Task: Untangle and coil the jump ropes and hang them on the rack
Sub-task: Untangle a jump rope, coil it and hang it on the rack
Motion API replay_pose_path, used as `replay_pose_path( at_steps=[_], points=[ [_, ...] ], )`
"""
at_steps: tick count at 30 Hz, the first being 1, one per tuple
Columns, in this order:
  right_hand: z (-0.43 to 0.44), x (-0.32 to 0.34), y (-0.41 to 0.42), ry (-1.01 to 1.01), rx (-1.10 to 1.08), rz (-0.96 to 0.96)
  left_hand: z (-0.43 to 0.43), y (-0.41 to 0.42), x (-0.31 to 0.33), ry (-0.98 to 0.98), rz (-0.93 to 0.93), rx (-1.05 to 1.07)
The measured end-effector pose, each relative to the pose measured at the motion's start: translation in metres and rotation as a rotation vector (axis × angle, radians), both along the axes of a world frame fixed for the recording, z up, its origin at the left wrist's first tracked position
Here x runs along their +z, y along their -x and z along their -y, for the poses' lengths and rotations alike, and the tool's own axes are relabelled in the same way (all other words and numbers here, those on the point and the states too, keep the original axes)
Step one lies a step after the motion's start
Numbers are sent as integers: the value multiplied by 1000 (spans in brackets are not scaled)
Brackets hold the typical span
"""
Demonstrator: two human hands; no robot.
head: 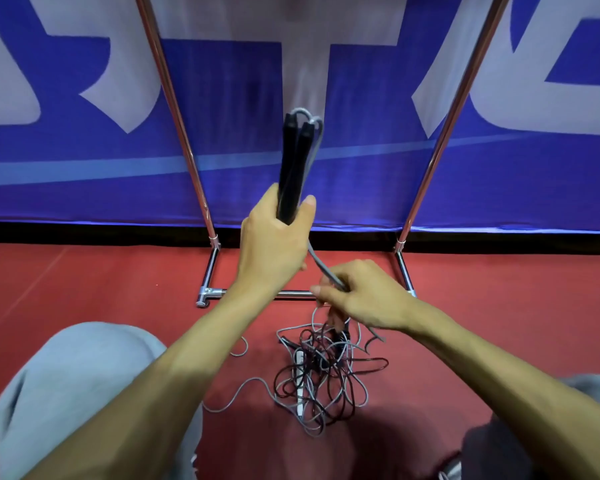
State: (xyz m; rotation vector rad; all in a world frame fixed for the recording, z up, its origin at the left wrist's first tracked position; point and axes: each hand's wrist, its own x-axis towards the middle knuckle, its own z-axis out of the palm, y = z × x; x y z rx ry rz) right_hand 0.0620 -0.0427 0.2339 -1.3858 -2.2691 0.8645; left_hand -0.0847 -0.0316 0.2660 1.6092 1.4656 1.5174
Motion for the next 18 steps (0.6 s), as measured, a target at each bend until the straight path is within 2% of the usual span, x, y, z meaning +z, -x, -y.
replay_pose_path(
  at_steps=[2,4,8,10,12,14,16,18],
  points=[
    [-4,-5,-3,89,-71,-208,-2,2,0,15,117,12],
    [-6,-6,-5,165,-90,-300,-3,2,2,8,246,-2],
    [-8,-5,-5,244,-15,-170,-2,4,6,82,584,-85],
    [-8,-3,-6,261,0,-88,-5,9,5,160,655,-75],
    [-8,2,-9,275,-45,-116,-9,16,5,241,611,-61],
    [-7,10,-11,266,-72,-212,-13,23,3,259,484,-29],
    [-6,17,-14,208,-48,-257,-14,26,0,234,306,4],
    [-5,24,-17,90,-7,-219,-15,25,-4,220,82,13]
  ],
)
